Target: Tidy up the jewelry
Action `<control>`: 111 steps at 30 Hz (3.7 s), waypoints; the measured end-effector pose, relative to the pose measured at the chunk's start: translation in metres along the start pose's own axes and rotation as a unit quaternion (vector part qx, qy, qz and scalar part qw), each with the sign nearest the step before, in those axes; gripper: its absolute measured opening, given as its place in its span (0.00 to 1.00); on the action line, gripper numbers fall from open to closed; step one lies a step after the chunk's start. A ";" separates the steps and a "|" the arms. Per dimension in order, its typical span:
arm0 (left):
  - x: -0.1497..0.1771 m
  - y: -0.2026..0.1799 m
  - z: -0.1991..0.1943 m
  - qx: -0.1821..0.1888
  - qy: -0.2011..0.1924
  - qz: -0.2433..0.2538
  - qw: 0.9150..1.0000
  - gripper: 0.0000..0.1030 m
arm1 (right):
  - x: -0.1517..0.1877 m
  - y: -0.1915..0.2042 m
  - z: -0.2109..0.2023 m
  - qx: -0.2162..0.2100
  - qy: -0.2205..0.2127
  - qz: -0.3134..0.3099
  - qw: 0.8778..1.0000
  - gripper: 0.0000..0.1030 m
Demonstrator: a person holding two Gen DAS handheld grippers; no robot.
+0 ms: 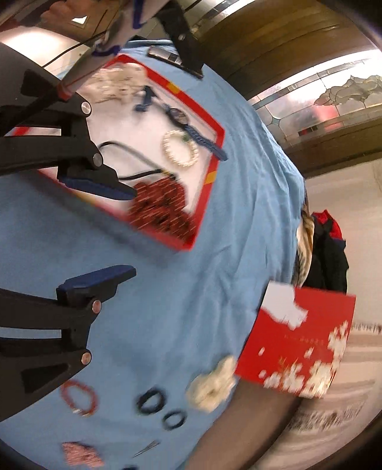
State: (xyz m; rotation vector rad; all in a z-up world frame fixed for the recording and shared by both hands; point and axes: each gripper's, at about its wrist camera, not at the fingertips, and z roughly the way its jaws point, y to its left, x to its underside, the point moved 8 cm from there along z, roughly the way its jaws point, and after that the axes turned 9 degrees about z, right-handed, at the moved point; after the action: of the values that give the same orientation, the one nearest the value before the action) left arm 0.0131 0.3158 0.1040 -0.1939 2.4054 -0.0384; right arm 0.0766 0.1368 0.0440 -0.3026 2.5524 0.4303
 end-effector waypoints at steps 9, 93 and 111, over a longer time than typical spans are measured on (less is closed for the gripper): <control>0.062 -0.080 -0.040 0.020 0.012 0.018 1.000 0.58 | 0.097 -0.090 -0.065 0.050 -0.007 0.061 0.997 0.50; 0.121 -0.305 0.077 0.070 0.125 0.202 0.969 0.60 | 0.128 -0.343 -0.129 0.154 -0.070 0.250 0.953 0.59; 0.083 -0.376 0.177 0.158 0.148 0.222 0.951 0.59 | 0.065 -0.382 -0.067 0.190 -0.045 0.212 0.958 0.66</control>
State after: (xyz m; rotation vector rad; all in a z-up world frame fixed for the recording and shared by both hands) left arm 0.1182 -0.0643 -0.0526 0.5367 2.6398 -0.2600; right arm 0.1043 -0.2488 -0.0284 0.4027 2.5336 0.0923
